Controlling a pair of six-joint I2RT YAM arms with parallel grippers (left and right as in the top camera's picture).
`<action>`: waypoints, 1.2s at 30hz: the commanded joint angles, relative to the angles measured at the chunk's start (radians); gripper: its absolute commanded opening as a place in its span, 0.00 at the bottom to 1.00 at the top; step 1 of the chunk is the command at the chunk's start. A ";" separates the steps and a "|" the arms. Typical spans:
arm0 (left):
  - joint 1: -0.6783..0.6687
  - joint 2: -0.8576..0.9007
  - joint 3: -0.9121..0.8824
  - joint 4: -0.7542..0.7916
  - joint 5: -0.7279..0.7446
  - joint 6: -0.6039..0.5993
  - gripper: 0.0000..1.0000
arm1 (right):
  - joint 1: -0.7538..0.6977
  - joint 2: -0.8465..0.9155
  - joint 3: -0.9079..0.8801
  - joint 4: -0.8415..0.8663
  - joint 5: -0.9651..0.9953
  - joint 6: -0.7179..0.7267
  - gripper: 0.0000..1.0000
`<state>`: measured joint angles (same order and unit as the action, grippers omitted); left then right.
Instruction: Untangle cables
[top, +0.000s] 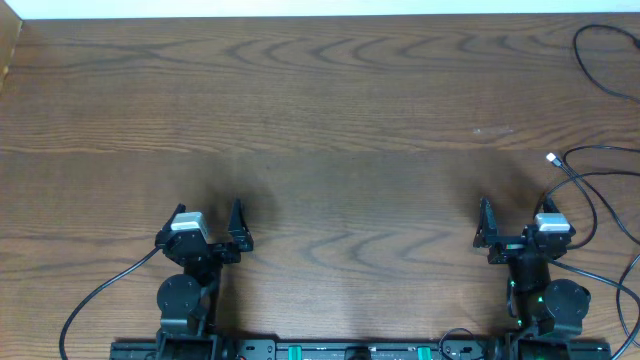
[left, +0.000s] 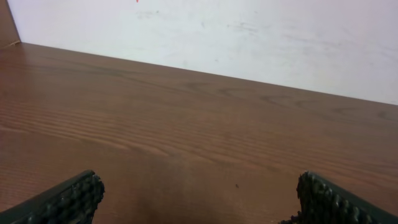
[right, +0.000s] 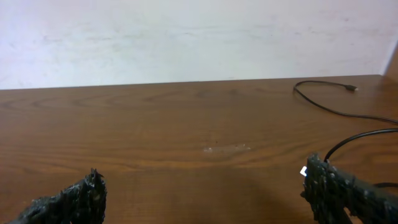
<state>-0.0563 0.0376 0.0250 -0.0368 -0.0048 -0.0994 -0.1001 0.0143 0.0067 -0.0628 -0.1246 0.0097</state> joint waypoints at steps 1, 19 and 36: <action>-0.004 0.002 -0.021 -0.037 -0.003 0.016 1.00 | 0.010 -0.010 -0.001 -0.008 0.040 -0.007 0.99; -0.004 0.002 -0.021 -0.037 -0.003 0.016 1.00 | 0.072 -0.010 -0.001 -0.015 0.130 0.045 0.99; -0.004 0.002 -0.021 -0.037 -0.003 0.016 1.00 | 0.081 -0.010 -0.001 -0.013 0.126 0.037 0.99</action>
<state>-0.0563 0.0376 0.0250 -0.0364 -0.0048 -0.0994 -0.0277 0.0128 0.0067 -0.0708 -0.0067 0.0414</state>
